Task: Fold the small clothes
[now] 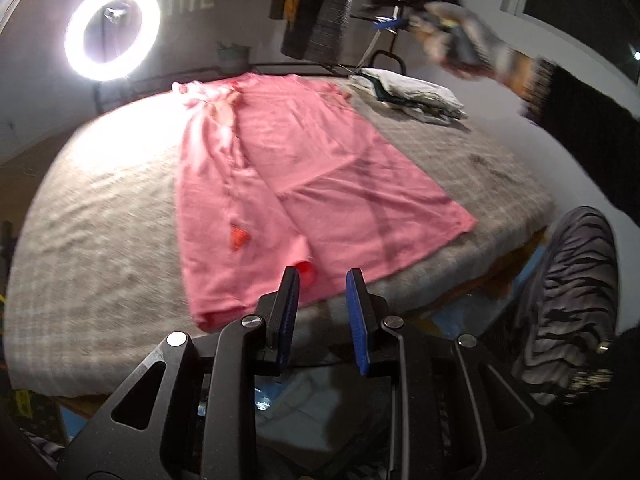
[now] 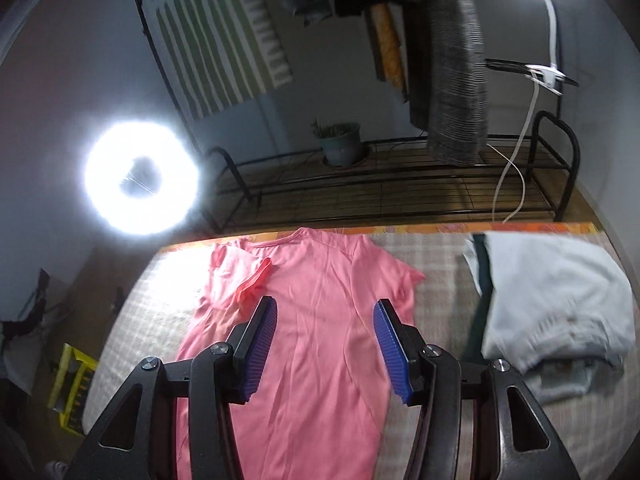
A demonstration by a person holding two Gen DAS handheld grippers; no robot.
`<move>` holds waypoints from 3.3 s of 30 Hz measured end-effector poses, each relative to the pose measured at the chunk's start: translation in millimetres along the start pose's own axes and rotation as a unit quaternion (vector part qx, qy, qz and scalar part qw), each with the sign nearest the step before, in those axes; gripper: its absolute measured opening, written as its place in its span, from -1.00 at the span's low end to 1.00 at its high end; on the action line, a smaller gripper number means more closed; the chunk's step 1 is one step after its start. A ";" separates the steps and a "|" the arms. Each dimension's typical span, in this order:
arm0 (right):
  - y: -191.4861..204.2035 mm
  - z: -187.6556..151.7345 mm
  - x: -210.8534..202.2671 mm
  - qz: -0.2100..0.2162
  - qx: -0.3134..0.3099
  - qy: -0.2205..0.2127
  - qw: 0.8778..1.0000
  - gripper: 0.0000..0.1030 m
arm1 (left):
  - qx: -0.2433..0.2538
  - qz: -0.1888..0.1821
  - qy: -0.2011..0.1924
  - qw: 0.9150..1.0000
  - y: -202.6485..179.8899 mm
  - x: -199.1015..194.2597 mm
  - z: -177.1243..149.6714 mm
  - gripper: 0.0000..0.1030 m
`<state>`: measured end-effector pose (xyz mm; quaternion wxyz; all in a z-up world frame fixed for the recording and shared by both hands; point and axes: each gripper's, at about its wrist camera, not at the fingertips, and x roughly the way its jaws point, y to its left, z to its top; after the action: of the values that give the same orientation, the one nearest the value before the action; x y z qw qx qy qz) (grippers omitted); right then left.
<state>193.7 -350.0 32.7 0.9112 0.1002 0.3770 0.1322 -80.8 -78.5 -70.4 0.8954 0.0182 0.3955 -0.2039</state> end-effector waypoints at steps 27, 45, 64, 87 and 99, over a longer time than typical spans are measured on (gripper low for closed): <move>-103.2 -118.2 -101.9 0.041 0.064 -0.021 0.997 0.02 | 0.064 -0.019 0.004 0.998 -66.8 78.0 22.0 -0.55; -187.6 -105.0 -107.3 0.051 0.066 0.024 0.996 0.02 | 0.138 -0.094 0.057 0.984 -197.7 164.1 41.4 -0.18; -105.7 -65.6 82.4 0.117 0.114 0.115 0.980 0.02 | 0.035 -0.075 0.032 0.996 -156.9 150.8 64.3 -0.99; -77.8 -25.5 161.9 0.054 0.154 0.084 0.983 -0.97 | -0.039 -0.101 0.012 0.994 -109.3 124.1 54.7 -0.99; 45.0 -2.5 178.5 -0.012 -0.009 0.097 0.995 -0.97 | -0.147 -0.090 0.006 0.985 -47.2 100.9 31.1 -0.99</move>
<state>305.9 -250.8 -74.3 0.8726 0.0741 0.4639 0.1341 -16.0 -163.2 -115.2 0.8639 -0.1476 0.4265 -0.2235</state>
